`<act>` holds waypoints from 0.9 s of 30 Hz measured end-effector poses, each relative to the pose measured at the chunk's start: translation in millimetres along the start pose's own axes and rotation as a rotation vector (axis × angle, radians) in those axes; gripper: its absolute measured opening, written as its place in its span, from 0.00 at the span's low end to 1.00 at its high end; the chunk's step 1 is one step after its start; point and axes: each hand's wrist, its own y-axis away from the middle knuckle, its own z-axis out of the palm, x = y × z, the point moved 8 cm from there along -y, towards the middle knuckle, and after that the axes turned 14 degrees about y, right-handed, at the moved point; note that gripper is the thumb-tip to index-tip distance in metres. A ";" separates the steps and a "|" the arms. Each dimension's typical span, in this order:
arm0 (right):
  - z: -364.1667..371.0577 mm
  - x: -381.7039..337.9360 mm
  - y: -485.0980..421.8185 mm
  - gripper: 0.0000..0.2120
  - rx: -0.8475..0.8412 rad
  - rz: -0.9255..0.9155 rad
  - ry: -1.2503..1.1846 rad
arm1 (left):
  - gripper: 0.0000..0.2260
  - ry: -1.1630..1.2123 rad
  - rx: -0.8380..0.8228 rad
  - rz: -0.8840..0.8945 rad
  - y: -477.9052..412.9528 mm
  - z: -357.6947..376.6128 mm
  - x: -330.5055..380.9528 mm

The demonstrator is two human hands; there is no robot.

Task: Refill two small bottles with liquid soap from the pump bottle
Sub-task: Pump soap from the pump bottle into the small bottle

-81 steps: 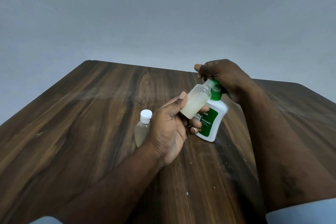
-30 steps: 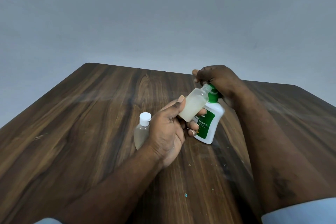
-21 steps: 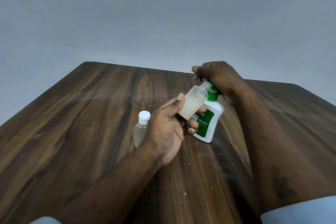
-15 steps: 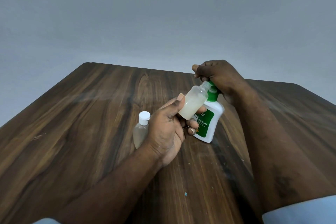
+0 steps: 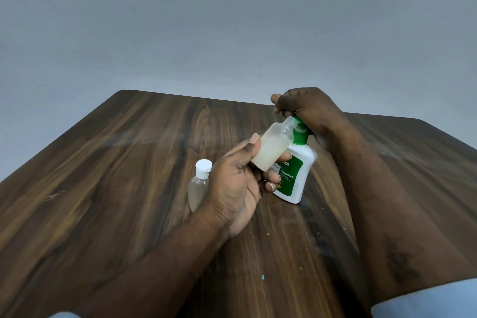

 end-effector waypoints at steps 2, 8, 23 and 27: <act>1.9 1.8 1.3 0.14 -0.008 0.016 -0.001 | 0.25 -0.004 0.000 0.002 -0.1 -0.1 0.1; -3.7 0.2 -3.8 0.15 0.031 -0.020 0.021 | 0.24 -0.004 -0.017 -0.006 0.0 1.6 -0.4; 2.6 8.9 -1.9 0.16 -0.022 0.029 -0.011 | 0.24 -0.012 -0.003 -0.011 0.3 0.0 -1.5; 0.9 7.4 -1.9 0.14 -0.015 0.016 -0.005 | 0.23 -0.014 -0.010 -0.015 1.3 0.4 -2.5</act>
